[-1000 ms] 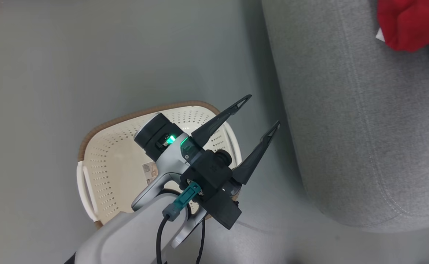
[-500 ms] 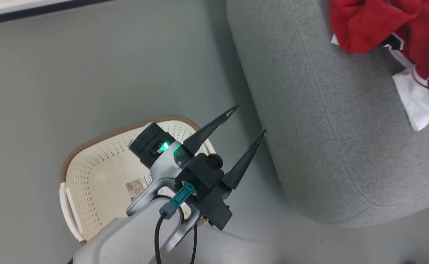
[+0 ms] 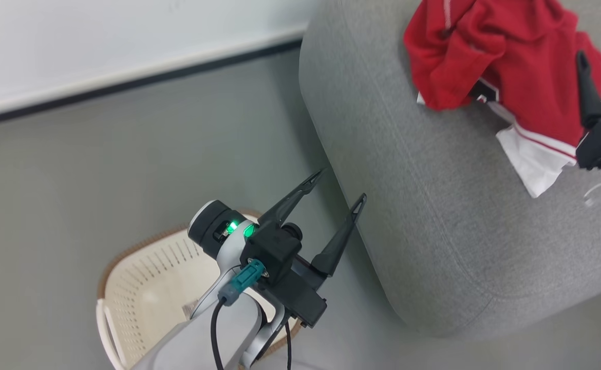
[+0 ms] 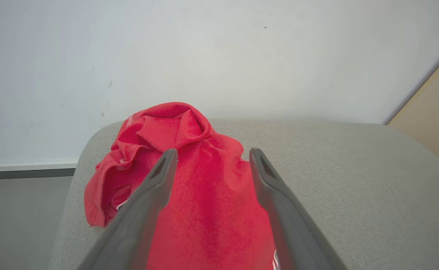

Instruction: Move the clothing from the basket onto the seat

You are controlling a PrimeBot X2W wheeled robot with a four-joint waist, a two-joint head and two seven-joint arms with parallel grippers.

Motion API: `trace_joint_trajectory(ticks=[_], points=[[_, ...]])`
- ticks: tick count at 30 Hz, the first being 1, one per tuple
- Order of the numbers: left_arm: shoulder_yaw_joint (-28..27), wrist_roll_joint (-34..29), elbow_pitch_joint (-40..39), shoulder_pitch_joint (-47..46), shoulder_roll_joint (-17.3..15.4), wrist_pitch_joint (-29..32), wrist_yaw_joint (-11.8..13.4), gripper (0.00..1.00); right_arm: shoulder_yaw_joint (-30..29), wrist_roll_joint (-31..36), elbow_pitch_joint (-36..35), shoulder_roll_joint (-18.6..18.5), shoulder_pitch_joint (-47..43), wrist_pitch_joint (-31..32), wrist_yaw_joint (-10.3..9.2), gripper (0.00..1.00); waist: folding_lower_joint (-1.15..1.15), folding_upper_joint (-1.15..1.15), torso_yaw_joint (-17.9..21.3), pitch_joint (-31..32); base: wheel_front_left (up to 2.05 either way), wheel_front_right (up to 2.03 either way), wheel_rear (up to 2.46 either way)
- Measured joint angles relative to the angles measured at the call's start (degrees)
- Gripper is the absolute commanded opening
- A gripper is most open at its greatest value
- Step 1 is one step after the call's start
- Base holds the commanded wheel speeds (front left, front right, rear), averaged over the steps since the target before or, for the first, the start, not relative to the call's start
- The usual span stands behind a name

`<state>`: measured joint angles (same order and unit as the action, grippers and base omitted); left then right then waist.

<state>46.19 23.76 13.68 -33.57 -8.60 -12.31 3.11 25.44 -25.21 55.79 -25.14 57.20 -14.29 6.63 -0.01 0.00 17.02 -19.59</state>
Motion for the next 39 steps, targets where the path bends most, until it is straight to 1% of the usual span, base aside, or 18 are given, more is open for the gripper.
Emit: trace_joint_trajectory(ticks=[5,9,13,17,20,26,30,32,35,39], points=[[-1.83,1.47,2.18,1.21,1.18,-0.51,0.97,1.00,0.14,-0.05,-2.44,0.76,-3.42,0.00,0.21,1.00,0.00,0.01,-0.84,4.03,0.00,0.00,0.00],[-3.03,2.12,3.69,2.95,1.33,-0.97,1.29,1.00,0.01,-0.47,-4.05,1.66,-5.98,0.00,0.26,1.00,0.00,0.01,-1.82,6.41,0.00,0.00,0.00],[-4.91,4.21,5.64,5.48,1.20,-1.04,1.76,1.00,-0.36,-1.10,-6.17,2.79,-10.10,0.00,0.26,1.00,0.00,0.02,-3.69,9.50,0.00,0.00,0.00],[-6.81,5.12,6.82,9.24,-0.16,-1.42,2.43,1.00,-0.62,-1.33,-9.22,3.75,-15.02,-0.01,0.25,1.00,0.00,0.01,-6.01,12.41,0.00,0.00,0.00],[-8.72,5.46,7.11,12.19,-1.72,-1.45,2.99,1.00,-0.55,-1.55,-12.22,5.12,-19.23,0.00,-0.16,1.00,0.00,0.02,-7.93,14.49,0.00,0.00,0.00],[-13.11,5.98,6.20,18.11,-5.35,-1.67,3.52,1.00,-0.46,-1.54,-19.61,7.59,-27.14,-0.01,-2.18,1.00,0.00,0.01,-11.60,18.30,0.00,0.00,0.00],[-17.23,7.49,4.30,22.71,-7.68,-1.98,3.96,1.00,-0.10,-1.49,-25.40,9.32,-31.77,-0.01,-4.23,1.00,0.00,0.01,-13.40,20.42,0.00,0.00,0.00],[-19.04,7.54,3.39,24.61,-8.14,-1.99,3.96,1.00,-0.19,-1.07,-28.11,9.40,-34.11,-0.01,-5.48,1.00,0.00,0.01,-14.09,21.21,0.00,0.00,0.00],[-21.48,7.57,1.37,27.42,-8.48,-1.99,3.97,1.00,-0.51,-0.16,-32.27,9.40,-38.12,-0.01,-7.86,1.00,0.01,0.01,-14.82,22.10,0.00,0.00,0.00],[-26.05,7.33,-0.69,32.14,-8.49,-2.00,4.01,1.00,-1.03,0.18,-37.77,9.93,-43.44,-0.01,-10.43,1.00,0.01,0.01,-15.15,22.68,0.00,0.00,0.00]])
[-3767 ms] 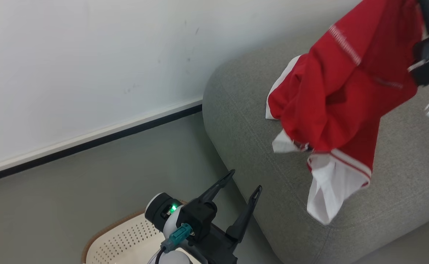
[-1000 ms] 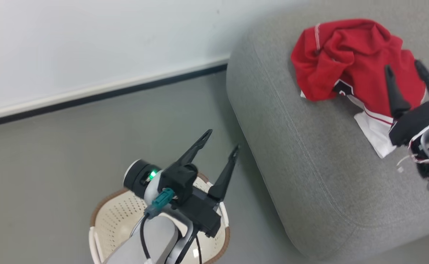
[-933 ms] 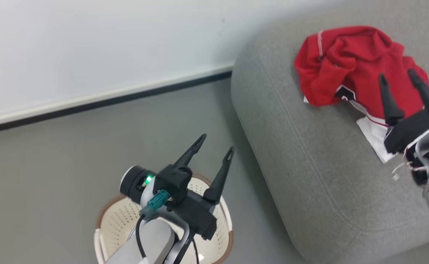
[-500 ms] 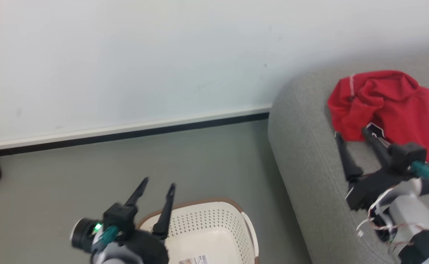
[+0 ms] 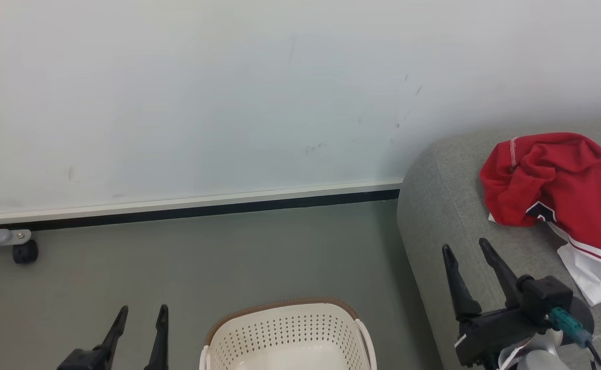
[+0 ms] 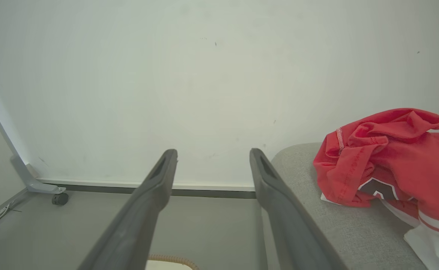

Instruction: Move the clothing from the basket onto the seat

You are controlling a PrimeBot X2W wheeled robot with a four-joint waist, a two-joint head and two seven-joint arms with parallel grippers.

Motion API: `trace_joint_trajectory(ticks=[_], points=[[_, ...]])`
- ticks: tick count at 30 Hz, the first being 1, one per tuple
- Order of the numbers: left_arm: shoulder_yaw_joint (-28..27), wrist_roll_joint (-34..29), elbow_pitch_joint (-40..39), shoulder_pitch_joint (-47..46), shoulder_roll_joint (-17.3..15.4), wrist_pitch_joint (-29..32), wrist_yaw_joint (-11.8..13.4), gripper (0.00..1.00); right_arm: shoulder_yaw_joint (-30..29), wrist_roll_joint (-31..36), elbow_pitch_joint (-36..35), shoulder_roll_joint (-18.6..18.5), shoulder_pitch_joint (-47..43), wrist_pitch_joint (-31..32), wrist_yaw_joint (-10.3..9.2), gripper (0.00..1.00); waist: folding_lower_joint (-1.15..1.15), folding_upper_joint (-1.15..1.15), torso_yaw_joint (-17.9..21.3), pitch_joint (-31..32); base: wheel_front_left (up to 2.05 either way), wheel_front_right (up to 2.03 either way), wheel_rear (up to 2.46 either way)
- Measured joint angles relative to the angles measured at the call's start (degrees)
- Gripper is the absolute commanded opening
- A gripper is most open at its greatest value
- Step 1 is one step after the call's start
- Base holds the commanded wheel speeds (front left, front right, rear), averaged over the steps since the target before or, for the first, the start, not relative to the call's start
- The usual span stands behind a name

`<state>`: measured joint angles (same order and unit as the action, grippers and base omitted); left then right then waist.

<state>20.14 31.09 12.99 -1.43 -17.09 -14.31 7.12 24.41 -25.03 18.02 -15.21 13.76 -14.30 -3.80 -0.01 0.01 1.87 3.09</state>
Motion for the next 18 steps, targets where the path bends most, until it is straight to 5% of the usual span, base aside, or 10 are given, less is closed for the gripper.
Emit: trace_joint_trajectory(ticks=[18], points=[[-9.62,-7.10,-10.45,10.09,5.67,0.00,0.00,1.00,-6.36,3.04,-15.99,-0.54,-12.39,-0.16,-2.78,1.00,0.01,-0.01,-0.15,-0.24,0.00,0.00,0.00]])
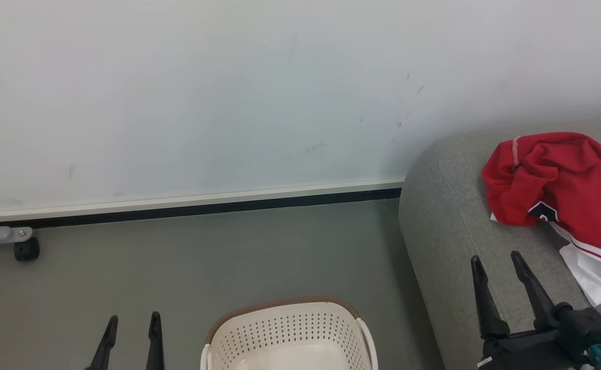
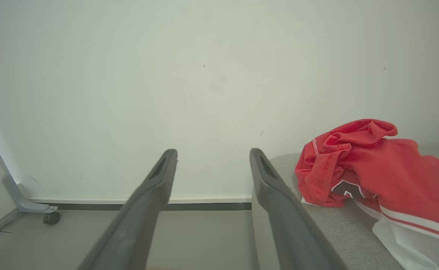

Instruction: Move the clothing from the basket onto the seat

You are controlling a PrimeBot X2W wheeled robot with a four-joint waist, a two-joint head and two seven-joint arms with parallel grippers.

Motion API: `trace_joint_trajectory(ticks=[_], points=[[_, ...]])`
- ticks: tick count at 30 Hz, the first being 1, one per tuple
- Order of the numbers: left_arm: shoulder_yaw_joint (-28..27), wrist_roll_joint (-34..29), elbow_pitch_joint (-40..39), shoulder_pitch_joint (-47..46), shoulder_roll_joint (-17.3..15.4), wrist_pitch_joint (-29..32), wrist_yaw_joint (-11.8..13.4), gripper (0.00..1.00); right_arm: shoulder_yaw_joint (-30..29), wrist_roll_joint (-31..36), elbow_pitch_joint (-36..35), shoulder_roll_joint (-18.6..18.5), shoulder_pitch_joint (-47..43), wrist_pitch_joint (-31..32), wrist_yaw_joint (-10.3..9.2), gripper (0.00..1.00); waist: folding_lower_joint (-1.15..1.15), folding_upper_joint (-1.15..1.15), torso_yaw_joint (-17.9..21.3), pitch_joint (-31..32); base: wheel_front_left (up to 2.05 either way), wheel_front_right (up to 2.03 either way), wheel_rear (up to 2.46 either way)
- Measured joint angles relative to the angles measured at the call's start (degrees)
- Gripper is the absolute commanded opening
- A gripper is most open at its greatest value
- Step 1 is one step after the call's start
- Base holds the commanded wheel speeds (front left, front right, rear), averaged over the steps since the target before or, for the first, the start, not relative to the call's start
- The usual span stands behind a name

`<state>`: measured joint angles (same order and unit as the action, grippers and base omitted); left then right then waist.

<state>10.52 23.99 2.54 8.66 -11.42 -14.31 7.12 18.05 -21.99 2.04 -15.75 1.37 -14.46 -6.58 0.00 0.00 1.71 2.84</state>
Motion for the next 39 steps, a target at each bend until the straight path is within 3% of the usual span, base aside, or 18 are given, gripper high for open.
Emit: trace_joint_trajectory(ticks=[33,34,39], points=[[-1.26,-4.19,-2.52,0.01,1.63,0.00,0.00,1.00,-3.20,1.44,-2.05,1.24,-1.08,-0.08,-0.47,1.00,0.00,0.00,-1.15,-1.12,0.00,0.00,0.00],[-1.35,-4.44,-2.52,0.01,1.70,0.00,0.00,0.00,-3.27,1.44,-2.07,1.25,-1.10,-0.08,-0.47,0.00,0.00,0.00,-1.18,-1.14,0.00,0.00,0.00],[-0.71,-4.23,0.59,0.52,2.61,0.09,-0.05,0.00,-2.34,1.36,1.15,2.47,-2.91,0.32,-0.47,0.00,0.00,0.00,-1.18,-1.15,0.00,0.00,0.00]])
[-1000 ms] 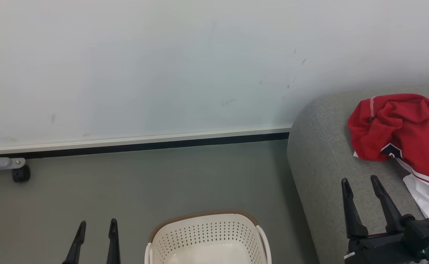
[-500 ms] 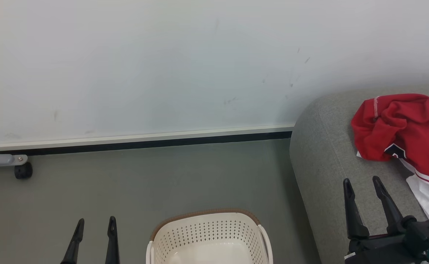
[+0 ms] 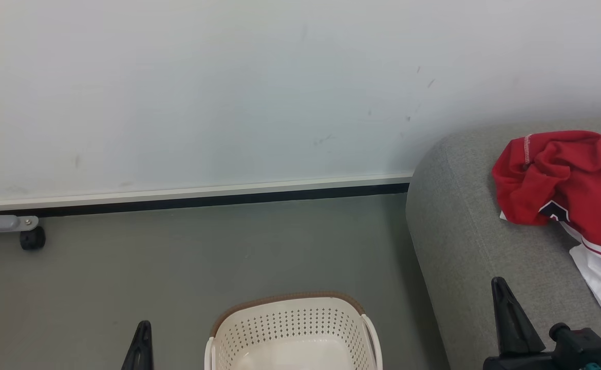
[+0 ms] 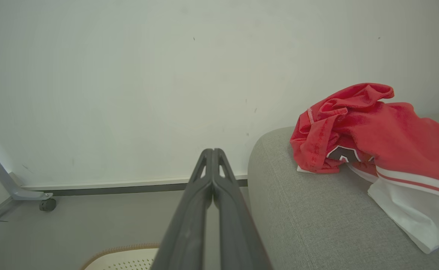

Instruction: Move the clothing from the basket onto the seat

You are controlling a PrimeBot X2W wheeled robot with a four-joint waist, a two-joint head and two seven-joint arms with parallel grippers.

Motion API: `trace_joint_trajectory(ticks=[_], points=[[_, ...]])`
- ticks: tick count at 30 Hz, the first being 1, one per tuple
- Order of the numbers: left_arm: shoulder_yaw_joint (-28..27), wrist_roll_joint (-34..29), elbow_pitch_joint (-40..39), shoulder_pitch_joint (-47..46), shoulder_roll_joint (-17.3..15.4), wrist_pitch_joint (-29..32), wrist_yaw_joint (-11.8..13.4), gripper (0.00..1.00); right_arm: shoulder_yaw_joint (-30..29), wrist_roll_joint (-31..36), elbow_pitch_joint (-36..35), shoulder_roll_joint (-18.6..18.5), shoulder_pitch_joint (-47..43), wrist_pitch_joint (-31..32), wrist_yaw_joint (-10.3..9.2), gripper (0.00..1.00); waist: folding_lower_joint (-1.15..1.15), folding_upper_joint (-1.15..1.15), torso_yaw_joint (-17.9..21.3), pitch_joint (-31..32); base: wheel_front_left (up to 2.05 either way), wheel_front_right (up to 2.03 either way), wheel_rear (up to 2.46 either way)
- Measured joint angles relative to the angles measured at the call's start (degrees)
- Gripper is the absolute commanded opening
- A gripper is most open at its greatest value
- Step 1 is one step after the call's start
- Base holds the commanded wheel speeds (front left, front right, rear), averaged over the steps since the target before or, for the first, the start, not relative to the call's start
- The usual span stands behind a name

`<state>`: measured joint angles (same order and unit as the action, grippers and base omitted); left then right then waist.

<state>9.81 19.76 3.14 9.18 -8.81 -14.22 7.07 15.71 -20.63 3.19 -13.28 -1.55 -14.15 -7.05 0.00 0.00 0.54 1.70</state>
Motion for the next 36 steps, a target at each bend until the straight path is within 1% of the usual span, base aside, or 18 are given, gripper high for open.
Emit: trace_joint_trajectory(ticks=[7,14,36], points=[[-0.69,2.57,1.01,0.32,0.41,1.13,-0.59,0.00,-1.26,-2.71,1.01,0.74,-0.49,1.05,0.65,0.00,0.00,0.00,-0.03,-0.15,0.00,0.00,0.00],[-1.89,8.72,1.86,-0.18,0.85,2.81,-1.60,0.00,-2.99,-8.58,1.85,1.59,-0.20,2.57,1.59,0.00,0.00,0.00,-0.07,-0.28,0.00,0.00,0.00],[-5.41,24.75,4.89,-3.36,2.21,7.65,-4.65,0.00,-8.40,-24.75,4.91,3.96,1.18,7.59,4.61,0.00,0.00,0.00,-0.19,-0.68,0.00,0.00,0.00]])
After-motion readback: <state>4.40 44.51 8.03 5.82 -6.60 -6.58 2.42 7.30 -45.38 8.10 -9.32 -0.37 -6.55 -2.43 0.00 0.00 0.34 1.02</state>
